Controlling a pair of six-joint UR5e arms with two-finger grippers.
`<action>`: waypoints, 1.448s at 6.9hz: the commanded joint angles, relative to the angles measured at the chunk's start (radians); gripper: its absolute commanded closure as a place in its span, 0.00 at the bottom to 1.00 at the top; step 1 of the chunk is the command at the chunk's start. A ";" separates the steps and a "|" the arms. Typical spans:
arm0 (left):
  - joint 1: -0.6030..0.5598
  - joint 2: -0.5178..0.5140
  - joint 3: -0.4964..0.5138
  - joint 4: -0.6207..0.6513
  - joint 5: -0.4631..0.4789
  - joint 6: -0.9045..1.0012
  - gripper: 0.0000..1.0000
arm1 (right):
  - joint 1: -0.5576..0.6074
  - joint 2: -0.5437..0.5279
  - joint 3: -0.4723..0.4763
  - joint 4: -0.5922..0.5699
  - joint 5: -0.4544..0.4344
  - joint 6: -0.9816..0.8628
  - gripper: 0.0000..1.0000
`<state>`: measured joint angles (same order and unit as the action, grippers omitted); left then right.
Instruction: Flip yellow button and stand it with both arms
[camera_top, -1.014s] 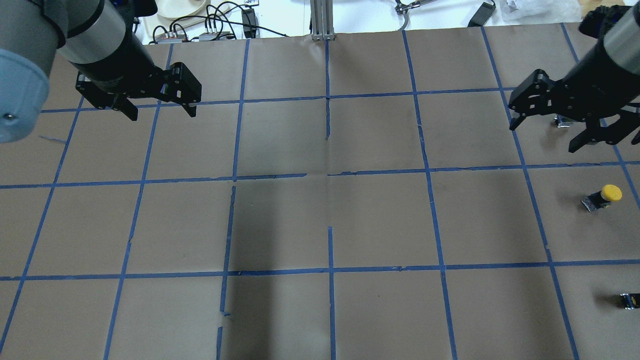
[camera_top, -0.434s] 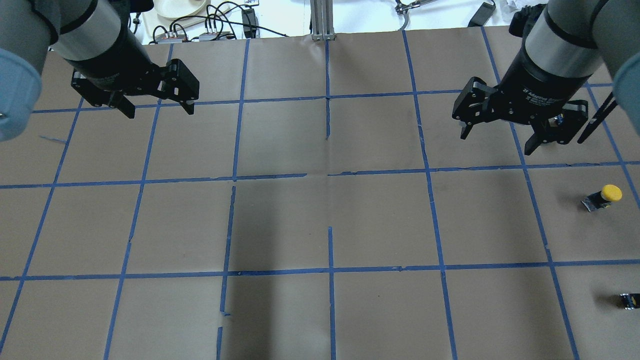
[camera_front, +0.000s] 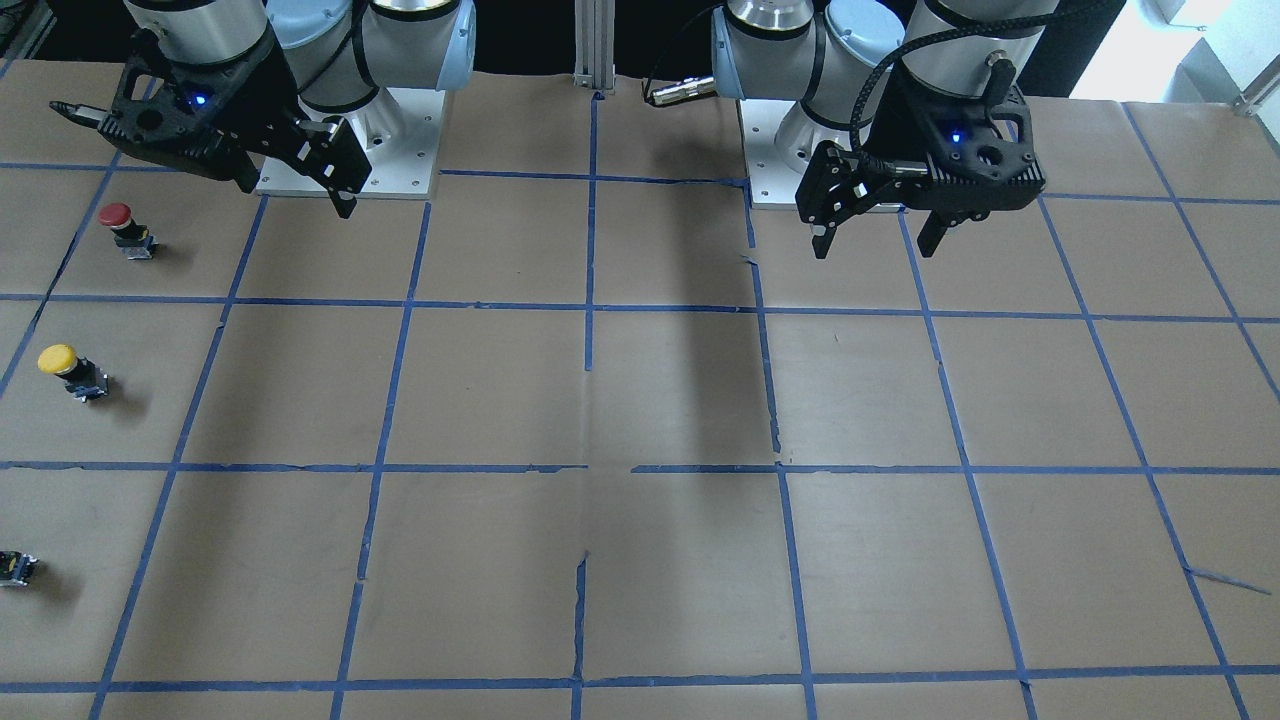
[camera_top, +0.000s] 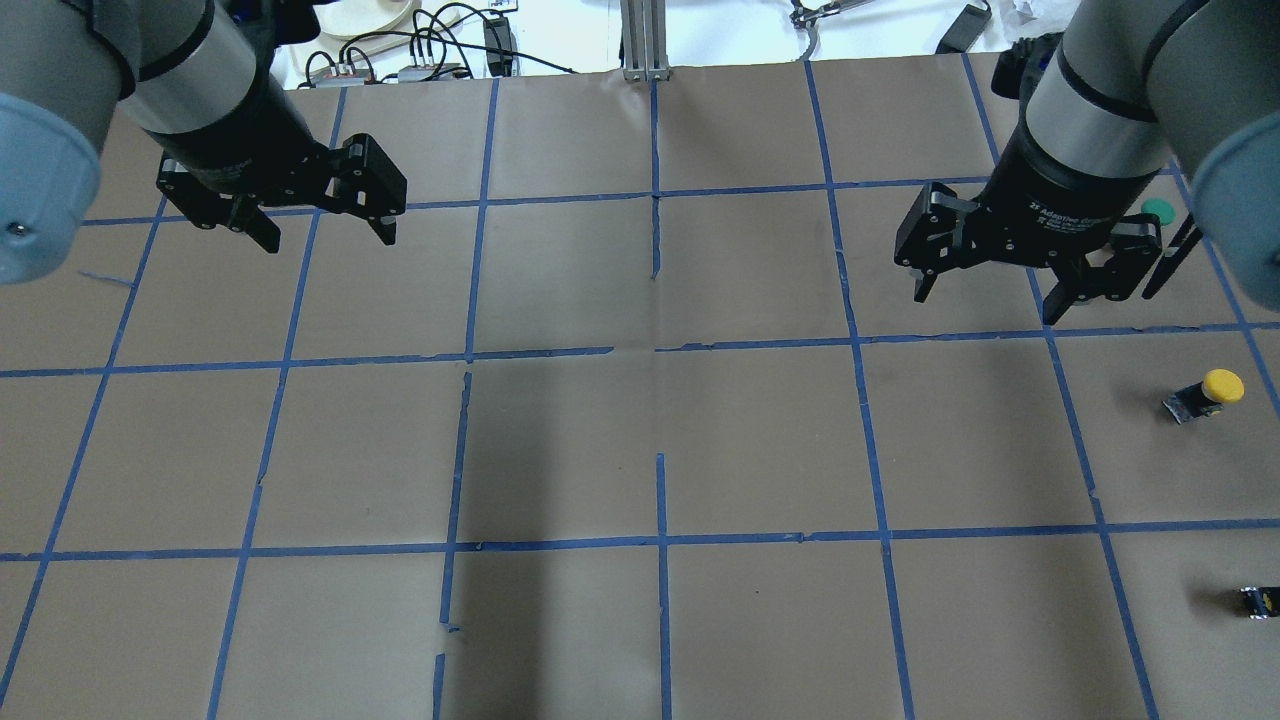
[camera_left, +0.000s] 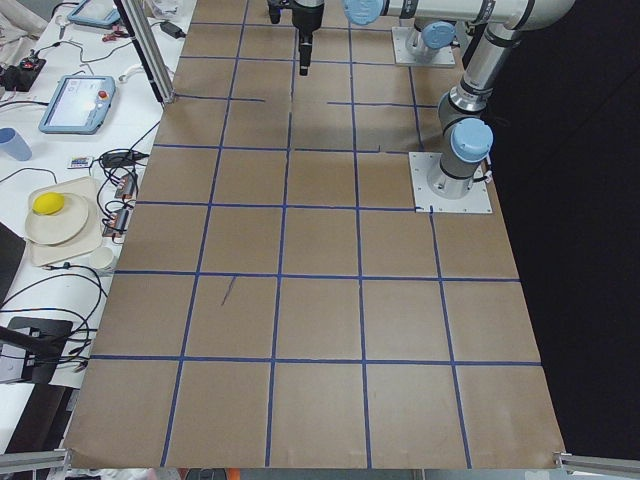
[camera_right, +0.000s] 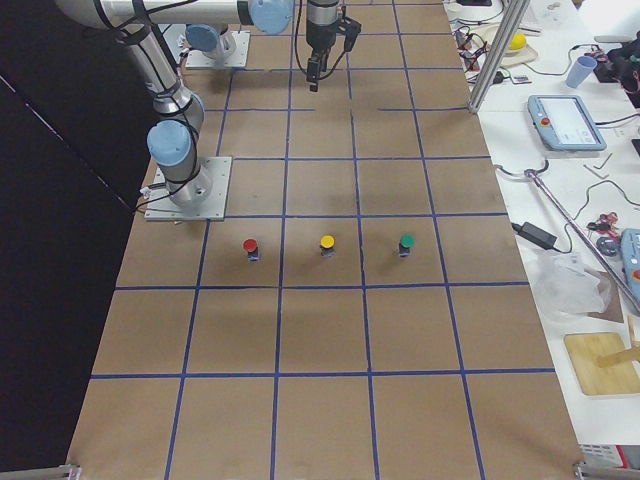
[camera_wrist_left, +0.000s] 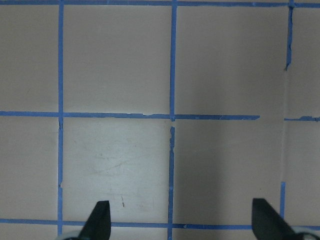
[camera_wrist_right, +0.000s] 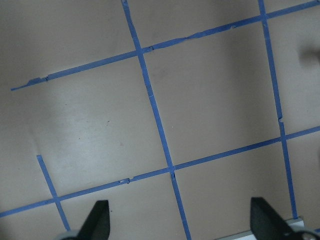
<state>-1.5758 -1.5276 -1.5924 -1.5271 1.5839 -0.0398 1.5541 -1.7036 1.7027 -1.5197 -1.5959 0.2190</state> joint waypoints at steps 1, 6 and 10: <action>0.000 -0.014 0.023 -0.013 0.002 -0.002 0.00 | 0.001 0.021 0.000 -0.014 0.008 -0.095 0.00; 0.002 -0.013 0.045 -0.015 -0.005 -0.003 0.00 | 0.001 0.148 -0.215 0.136 0.005 -0.049 0.00; 0.000 -0.009 0.046 -0.022 -0.001 -0.003 0.00 | 0.024 0.061 -0.123 0.136 0.008 0.046 0.00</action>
<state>-1.5755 -1.5370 -1.5472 -1.5495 1.5823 -0.0431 1.5726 -1.6038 1.5362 -1.3801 -1.5886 0.2432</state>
